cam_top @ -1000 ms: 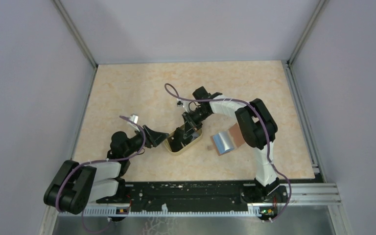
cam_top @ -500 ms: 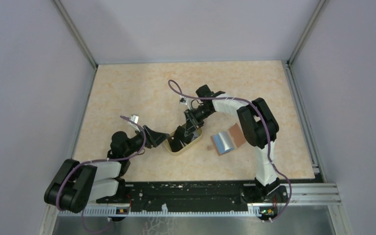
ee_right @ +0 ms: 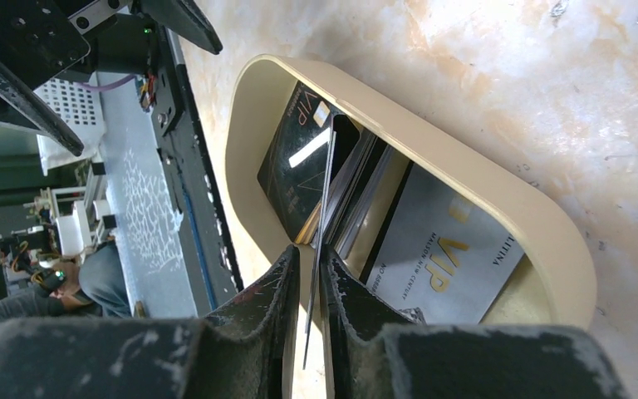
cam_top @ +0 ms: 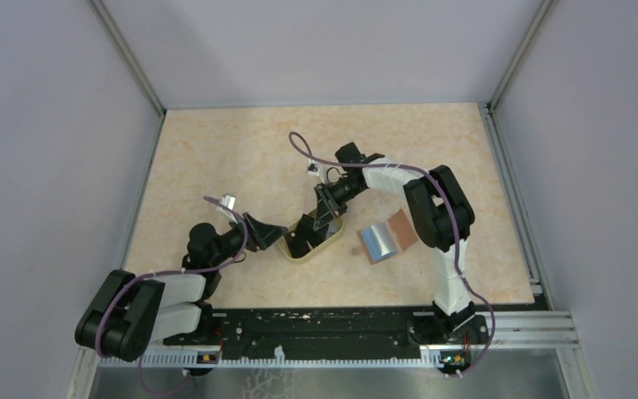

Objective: Put the credit cards into the card holder
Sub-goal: Pick up the credit card from the storage box.

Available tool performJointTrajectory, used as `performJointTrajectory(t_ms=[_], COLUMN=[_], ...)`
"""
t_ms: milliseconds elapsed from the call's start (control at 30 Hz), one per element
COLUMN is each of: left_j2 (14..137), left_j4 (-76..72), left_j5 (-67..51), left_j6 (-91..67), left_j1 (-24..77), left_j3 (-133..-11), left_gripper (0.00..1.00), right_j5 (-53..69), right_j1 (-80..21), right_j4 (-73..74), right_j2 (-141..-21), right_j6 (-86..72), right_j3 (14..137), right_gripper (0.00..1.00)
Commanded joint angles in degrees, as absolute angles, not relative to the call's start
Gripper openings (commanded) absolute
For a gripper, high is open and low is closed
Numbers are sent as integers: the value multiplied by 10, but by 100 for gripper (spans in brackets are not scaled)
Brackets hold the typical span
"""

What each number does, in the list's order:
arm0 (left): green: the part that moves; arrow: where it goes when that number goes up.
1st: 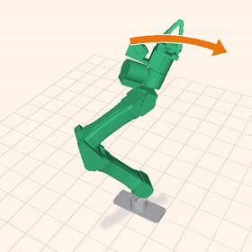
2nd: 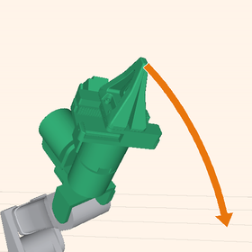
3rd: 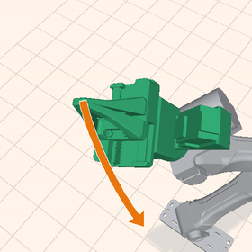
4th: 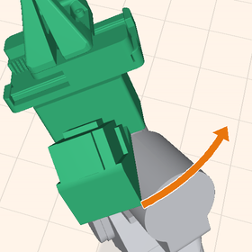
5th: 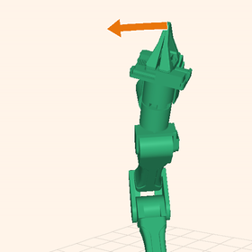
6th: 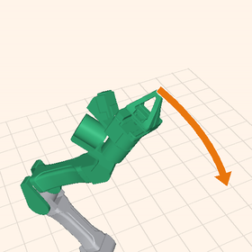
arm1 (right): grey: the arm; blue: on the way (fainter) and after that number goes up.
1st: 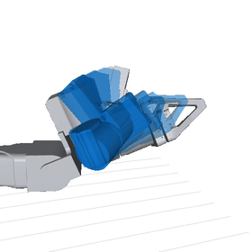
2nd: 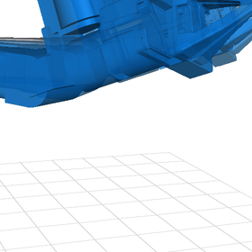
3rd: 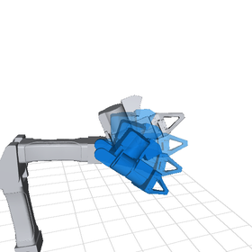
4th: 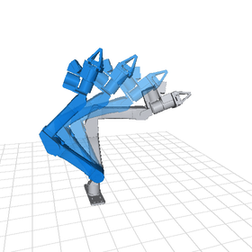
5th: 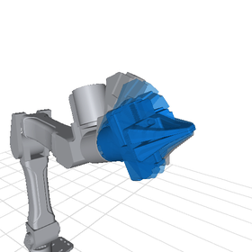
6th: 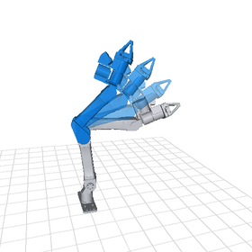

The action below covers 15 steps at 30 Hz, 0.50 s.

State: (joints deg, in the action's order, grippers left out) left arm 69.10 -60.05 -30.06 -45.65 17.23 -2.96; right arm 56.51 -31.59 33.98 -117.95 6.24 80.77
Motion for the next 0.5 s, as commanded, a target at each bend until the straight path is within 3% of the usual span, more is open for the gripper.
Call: performJointTrajectory(t_ms=[0,333,467], left_j2=[695,697,699], left_j4=[-624,-625,-625], left_j5=[-310,-312,-313], left_j6=[-459,-459,-458], left_j1=[171,171,170], left_j3=[-30,-31,-32], left_gripper=[76,76,76], right_j5=[594,593,589], right_j1=[-303,-296,-287], right_j4=[331,333,332], right_j2=[-1176,-1180,-1175], right_j6=[56,56,56], right_j3=[824,824,823], right_gripper=[15,15,7])
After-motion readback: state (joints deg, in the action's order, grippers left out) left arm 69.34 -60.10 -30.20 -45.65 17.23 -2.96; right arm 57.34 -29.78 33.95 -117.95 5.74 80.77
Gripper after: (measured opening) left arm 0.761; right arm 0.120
